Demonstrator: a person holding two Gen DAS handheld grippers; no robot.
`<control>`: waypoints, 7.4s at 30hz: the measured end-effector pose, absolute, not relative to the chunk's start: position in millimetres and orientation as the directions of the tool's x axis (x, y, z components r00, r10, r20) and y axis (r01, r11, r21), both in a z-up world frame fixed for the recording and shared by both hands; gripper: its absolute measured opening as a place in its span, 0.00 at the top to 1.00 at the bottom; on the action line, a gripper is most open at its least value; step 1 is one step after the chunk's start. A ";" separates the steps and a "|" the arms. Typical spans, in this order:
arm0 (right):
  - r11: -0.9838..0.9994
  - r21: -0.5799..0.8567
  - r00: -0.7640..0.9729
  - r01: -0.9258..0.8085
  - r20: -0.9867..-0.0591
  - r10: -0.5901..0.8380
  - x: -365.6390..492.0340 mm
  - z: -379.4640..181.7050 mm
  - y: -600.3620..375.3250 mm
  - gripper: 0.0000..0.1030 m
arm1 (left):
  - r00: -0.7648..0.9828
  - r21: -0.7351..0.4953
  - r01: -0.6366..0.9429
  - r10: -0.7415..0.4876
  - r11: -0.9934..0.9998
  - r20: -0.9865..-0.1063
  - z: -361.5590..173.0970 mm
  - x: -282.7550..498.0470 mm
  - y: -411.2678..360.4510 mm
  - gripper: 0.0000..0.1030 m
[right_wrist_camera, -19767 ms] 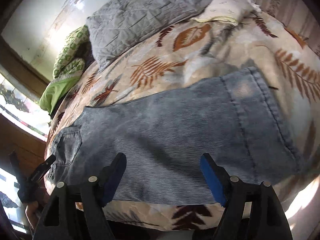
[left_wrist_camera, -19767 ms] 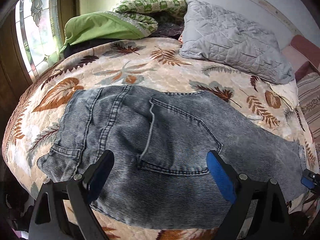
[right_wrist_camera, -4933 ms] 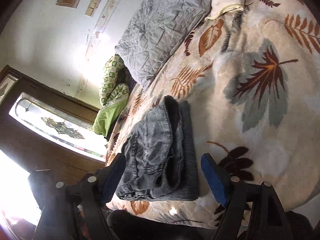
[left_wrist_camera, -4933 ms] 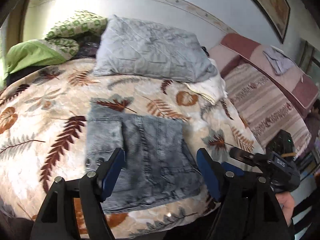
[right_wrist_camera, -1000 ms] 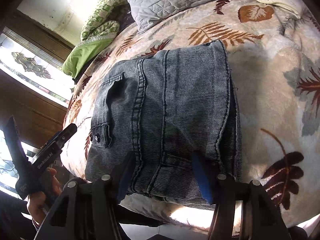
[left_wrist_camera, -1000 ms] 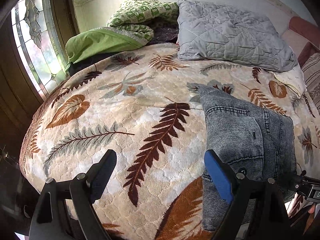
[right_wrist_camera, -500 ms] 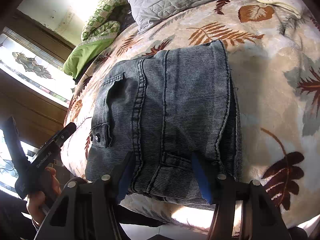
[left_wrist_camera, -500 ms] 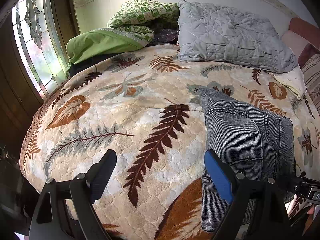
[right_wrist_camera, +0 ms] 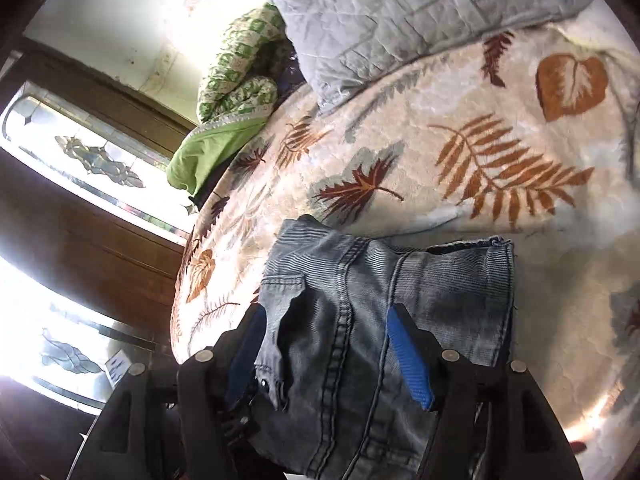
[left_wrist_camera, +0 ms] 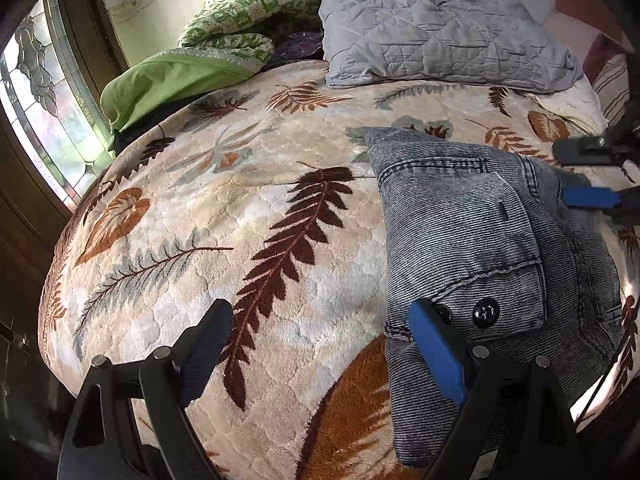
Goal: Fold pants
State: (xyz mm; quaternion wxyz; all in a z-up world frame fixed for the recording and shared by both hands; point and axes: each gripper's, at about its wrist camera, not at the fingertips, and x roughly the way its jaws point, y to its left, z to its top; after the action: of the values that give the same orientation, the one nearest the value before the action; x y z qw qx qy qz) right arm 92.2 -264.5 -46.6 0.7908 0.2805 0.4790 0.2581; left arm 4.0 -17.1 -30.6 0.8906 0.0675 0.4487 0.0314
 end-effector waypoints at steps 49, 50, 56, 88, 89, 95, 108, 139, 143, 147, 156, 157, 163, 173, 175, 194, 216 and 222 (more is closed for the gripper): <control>0.641 0.712 0.240 -0.286 -0.595 0.768 144.0 -7.1 -178.0 0.25 | 0.377 -0.582 0.078 -0.565 0.809 -0.734 -71.3 33.8 9.5 0.23; 0.610 0.742 0.197 -0.279 -0.577 0.792 153.4 -10.9 -163.3 0.25 | 0.381 -0.567 0.090 -0.555 0.819 -0.740 -69.8 32.7 7.8 0.28; 0.652 0.745 0.068 -0.137 -0.650 0.757 199.0 -77.6 -126.0 0.26 | 0.371 -0.548 0.113 -0.547 0.829 -0.751 -74.1 32.6 6.6 0.52; 0.625 0.774 0.433 -0.102 -0.531 0.728 13.1 -55.4 -310.1 0.21 | 0.455 -0.477 0.091 -0.463 0.874 -0.761 -31.2 9.4 20.5 0.22; 0.666 0.743 0.441 -0.063 -0.578 0.686 17.3 -59.4 -320.7 0.21 | 0.451 -0.493 0.085 -0.474 0.866 -0.756 -32.9 17.0 22.7 0.22; 0.677 0.736 0.350 0.022 -0.640 0.684 49.8 -107.6 -329.8 0.21 | 0.390 -0.542 0.030 -0.510 0.840 -0.767 -56.8 51.4 7.9 0.22; 0.685 0.729 0.368 -0.009 -0.634 0.680 51.1 -106.7 -315.3 0.20 | 0.501 -0.239 0.099 -0.256 0.966 -0.826 -55.6 40.9 -21.5 0.29; 0.980 0.168 0.498 -0.107 -0.844 0.199 97.1 -81.2 -248.8 0.15 | 0.566 -0.056 0.160 -0.138 0.986 -0.813 -39.8 -5.7 -33.1 0.34; 0.988 0.125 0.571 -0.093 -0.806 0.156 76.1 -54.9 -250.0 0.15 | 0.547 -0.066 0.157 -0.143 0.985 -0.825 -45.8 -12.6 -31.0 0.34; 0.991 0.062 0.591 -0.120 -0.797 0.121 50.6 -46.7 -242.3 0.14 | 0.549 -0.042 0.156 -0.122 0.987 -0.827 -60.8 -12.4 -36.2 0.31; 0.990 -0.001 0.605 -0.144 -0.792 0.087 21.9 -38.8 -236.4 0.14 | 0.567 -0.047 0.110 -0.101 0.993 -0.818 -44.5 -16.2 -26.0 0.30; 0.988 0.004 0.610 -0.155 -0.786 0.099 11.6 -34.7 -236.3 0.14 | 0.566 -0.043 0.100 -0.092 0.994 -0.819 -45.4 -15.5 -24.6 0.30; 0.970 -0.110 0.539 -0.217 -0.842 0.025 -22.3 -77.6 -222.3 0.14 | 0.542 -0.036 0.094 -0.081 0.995 -0.836 -54.7 -13.4 -27.9 0.30; 0.984 -0.052 0.556 -0.172 -0.829 0.053 -26.1 -77.5 -230.4 0.11 | 0.545 -0.028 0.090 -0.073 0.996 -0.835 -54.9 -14.5 -29.0 0.29; 0.985 -0.041 0.557 -0.165 -0.828 0.059 -26.8 -78.1 -231.0 0.11 | 0.546 -0.024 0.093 -0.071 0.995 -0.835 -54.7 -14.5 -29.5 0.29; 0.884 0.465 0.531 -0.048 -0.737 0.417 -5.6 -66.5 -312.1 0.11 | 0.447 -0.494 -0.009 -0.438 0.869 -0.780 -59.9 14.4 28.2 0.29; 0.722 0.691 0.400 0.001 -0.662 0.634 45.5 -104.5 -306.3 0.22 | 0.469 -0.250 0.112 -0.273 0.962 -0.840 -59.6 37.4 -28.0 0.29; 0.763 0.646 0.388 -0.017 -0.699 0.601 47.2 -101.0 -298.9 0.22 | 0.476 -0.241 0.118 -0.267 0.963 -0.838 -59.8 37.2 -26.9 0.29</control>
State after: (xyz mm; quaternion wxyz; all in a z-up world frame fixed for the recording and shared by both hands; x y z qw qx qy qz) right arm 47.2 -298.9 -101.0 0.7838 0.2822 0.5169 0.1971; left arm 37.2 -26.9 -59.8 0.8557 -0.0749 0.4995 -0.1124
